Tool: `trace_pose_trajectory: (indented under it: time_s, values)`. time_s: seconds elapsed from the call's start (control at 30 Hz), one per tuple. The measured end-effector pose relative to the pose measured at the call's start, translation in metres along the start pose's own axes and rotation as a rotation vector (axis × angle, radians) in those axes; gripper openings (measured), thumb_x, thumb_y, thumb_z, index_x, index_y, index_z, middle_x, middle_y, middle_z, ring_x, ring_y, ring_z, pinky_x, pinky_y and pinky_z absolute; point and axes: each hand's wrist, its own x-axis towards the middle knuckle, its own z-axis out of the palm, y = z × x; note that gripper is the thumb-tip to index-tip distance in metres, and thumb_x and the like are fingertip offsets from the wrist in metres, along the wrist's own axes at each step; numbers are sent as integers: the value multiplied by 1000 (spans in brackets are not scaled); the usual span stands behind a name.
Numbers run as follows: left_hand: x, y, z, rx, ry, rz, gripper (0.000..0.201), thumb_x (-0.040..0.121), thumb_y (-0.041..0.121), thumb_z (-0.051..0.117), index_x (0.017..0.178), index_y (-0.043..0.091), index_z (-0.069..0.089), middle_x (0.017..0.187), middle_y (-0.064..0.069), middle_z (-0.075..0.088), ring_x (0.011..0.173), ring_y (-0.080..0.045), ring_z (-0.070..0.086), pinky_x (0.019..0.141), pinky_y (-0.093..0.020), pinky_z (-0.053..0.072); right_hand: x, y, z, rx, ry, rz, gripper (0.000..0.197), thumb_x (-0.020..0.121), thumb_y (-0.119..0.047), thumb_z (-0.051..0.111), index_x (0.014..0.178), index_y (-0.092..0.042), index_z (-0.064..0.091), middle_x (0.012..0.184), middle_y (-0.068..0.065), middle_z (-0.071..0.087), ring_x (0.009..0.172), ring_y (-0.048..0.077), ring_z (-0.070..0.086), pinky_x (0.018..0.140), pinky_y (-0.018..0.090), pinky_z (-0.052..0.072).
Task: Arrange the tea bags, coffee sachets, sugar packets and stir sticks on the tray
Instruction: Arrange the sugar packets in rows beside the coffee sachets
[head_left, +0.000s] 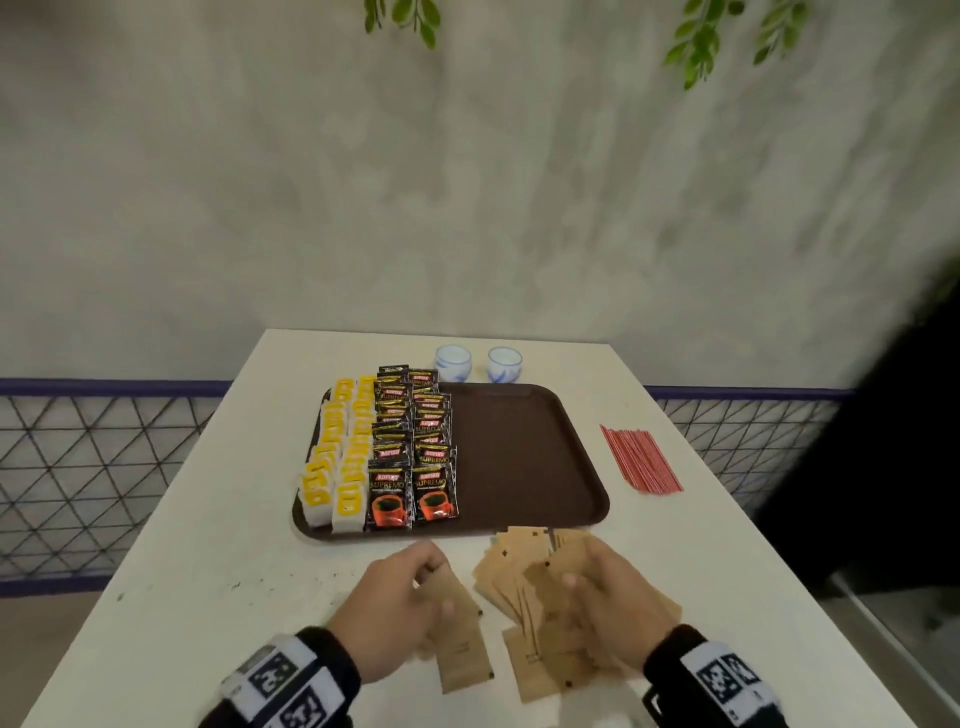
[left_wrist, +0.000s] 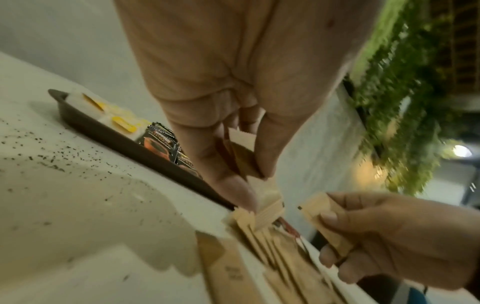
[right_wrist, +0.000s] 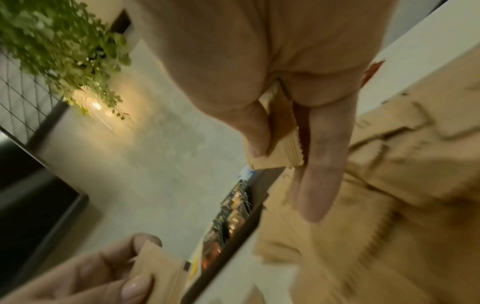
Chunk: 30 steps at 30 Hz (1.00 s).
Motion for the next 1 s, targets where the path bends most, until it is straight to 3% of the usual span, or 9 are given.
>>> trace_pose_trajectory:
  time_s: [0.07, 0.23, 0.43, 0.53, 0.63, 0.7, 0.77, 0.9, 1.0]
  values:
    - [5, 9, -9, -165, 51, 5, 11, 88, 3, 59, 91, 14, 57, 99, -8, 61, 77, -26, 70, 62, -37, 59, 11, -3, -12, 151, -66, -30, 21, 95, -20, 49, 111, -33, 49, 107, 2, 64, 98, 23, 64, 91, 47, 54]
    - [37, 31, -21, -367, 168, 35, 25, 82, -9, 62, 97, 10, 59, 102, -16, 62, 86, -27, 67, 66, -39, 60, 48, -29, -47, 372, -111, -136, 31, 87, 5, 59, 106, -17, 49, 94, 18, 67, 77, 37, 70, 63, 38, 56]
    - [70, 44, -21, -373, 263, 36, 31, 80, -12, 62, 97, 14, 59, 98, -11, 63, 82, -27, 68, 58, -33, 56, 139, -62, -76, 274, 57, -187, 19, 79, 1, 72, 83, -12, 57, 72, 7, 67, 61, 17, 62, 51, 25, 46]
    - [78, 36, -28, -333, 304, 33, 35, 77, -12, 66, 92, 19, 64, 89, -9, 68, 70, -21, 69, 54, -29, 55, 211, -78, -74, 312, 77, -166, 18, 86, -2, 61, 81, -19, 65, 75, 5, 65, 65, 16, 61, 53, 28, 50]
    - [78, 25, -40, -313, 345, 70, 29, 70, 8, 77, 85, 30, 67, 90, -7, 69, 75, -21, 70, 59, -26, 55, 281, -94, -58, 347, 4, -102, 35, 90, 1, 51, 83, -29, 67, 100, 10, 65, 95, 32, 65, 67, 47, 60]
    - [75, 19, -45, -330, 366, 59, 36, 55, 32, 78, 89, 30, 67, 91, -5, 68, 78, -19, 69, 62, -22, 54, 315, -103, -44, 329, -21, -78, 39, 89, 7, 49, 103, -25, 66, 113, 8, 57, 105, 33, 59, 73, 52, 59]
    - [76, 9, -48, -298, 418, 52, 44, 44, 43, 74, 86, 32, 68, 88, -3, 68, 78, -16, 68, 63, -17, 51, 343, -106, -29, 231, 1, -91, 50, 82, 12, 52, 121, -20, 57, 110, 6, 52, 106, 29, 55, 86, 54, 55]
    - [79, -4, -53, -268, 517, 51, 45, 29, 45, 78, 73, 36, 70, 81, 2, 68, 68, -9, 62, 58, -14, 48, 377, -101, -3, 210, 146, -43, 35, 76, 10, 53, 94, -19, 52, 108, 14, 61, 98, 31, 61, 87, 49, 55]
    - [81, -8, -53, -175, 592, 94, 38, 37, 42, 73, 75, 37, 68, 71, 11, 67, 65, -13, 60, 55, -12, 45, 396, -100, 10, 271, 156, -30, 37, 65, 10, 57, 75, -24, 45, 99, 18, 65, 90, 37, 65, 80, 51, 57]
